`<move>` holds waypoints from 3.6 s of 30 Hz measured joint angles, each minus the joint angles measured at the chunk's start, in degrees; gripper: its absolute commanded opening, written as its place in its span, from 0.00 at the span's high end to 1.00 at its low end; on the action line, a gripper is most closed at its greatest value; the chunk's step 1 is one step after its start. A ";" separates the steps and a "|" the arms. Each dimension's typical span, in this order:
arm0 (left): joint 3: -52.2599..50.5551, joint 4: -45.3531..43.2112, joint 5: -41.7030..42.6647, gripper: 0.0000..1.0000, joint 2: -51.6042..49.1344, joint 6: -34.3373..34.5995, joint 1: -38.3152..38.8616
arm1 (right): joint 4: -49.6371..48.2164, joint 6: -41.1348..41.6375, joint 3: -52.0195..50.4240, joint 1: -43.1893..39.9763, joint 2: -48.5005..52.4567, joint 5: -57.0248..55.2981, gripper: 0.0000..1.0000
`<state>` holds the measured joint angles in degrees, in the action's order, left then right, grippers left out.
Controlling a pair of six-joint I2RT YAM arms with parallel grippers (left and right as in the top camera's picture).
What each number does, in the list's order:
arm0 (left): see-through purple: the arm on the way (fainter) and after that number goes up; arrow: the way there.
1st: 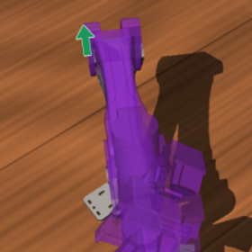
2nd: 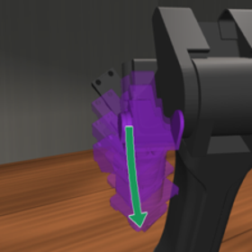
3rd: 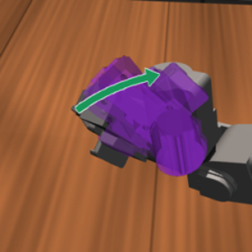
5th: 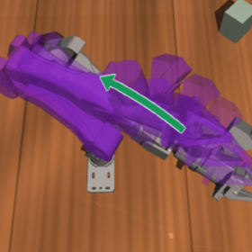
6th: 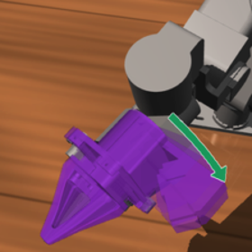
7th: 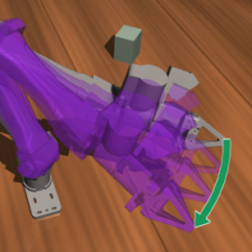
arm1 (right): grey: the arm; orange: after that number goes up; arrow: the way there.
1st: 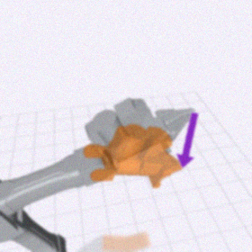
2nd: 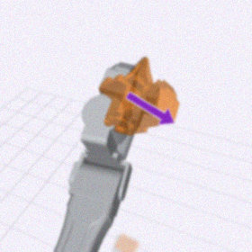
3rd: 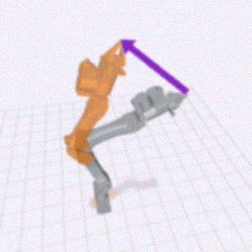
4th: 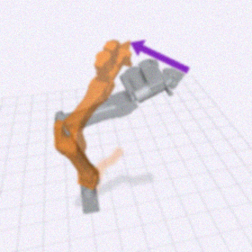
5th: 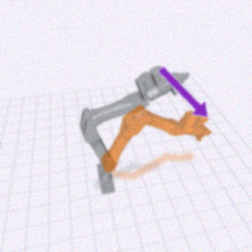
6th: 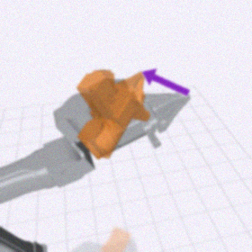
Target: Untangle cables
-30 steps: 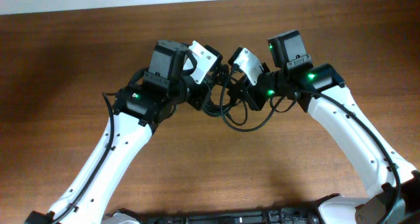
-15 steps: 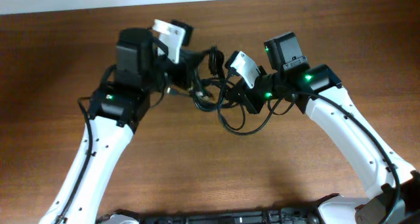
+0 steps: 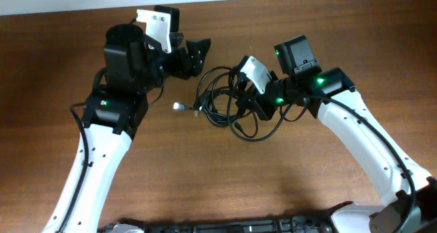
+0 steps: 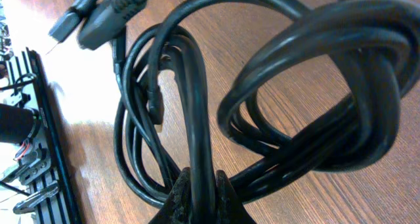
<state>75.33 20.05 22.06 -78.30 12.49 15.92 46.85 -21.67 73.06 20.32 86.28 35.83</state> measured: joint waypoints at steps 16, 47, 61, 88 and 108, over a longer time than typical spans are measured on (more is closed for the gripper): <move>0.17 18.32 2.71 0.13 -0.15 -18.78 0.83 | -0.66 0.04 0.00 -0.02 0.00 1.79 0.96; 0.17 18.10 4.55 1.00 -7.10 -16.96 3.89 | -2.36 0.02 0.00 -0.02 0.04 4.39 0.96; -0.02 -1.20 19.06 1.00 -7.54 3.41 2.69 | -2.78 0.04 0.02 -0.02 0.04 4.87 0.96; 0.37 16.63 13.75 0.28 -7.65 -26.73 -1.49 | -2.32 0.02 0.00 -0.02 0.04 5.25 0.96; 0.37 16.74 10.49 0.49 -8.92 -27.98 -1.49 | -4.31 0.02 0.00 -0.02 0.04 7.87 0.96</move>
<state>75.70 36.80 32.56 -87.22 -15.49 14.44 42.54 -21.65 73.06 20.29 86.32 43.70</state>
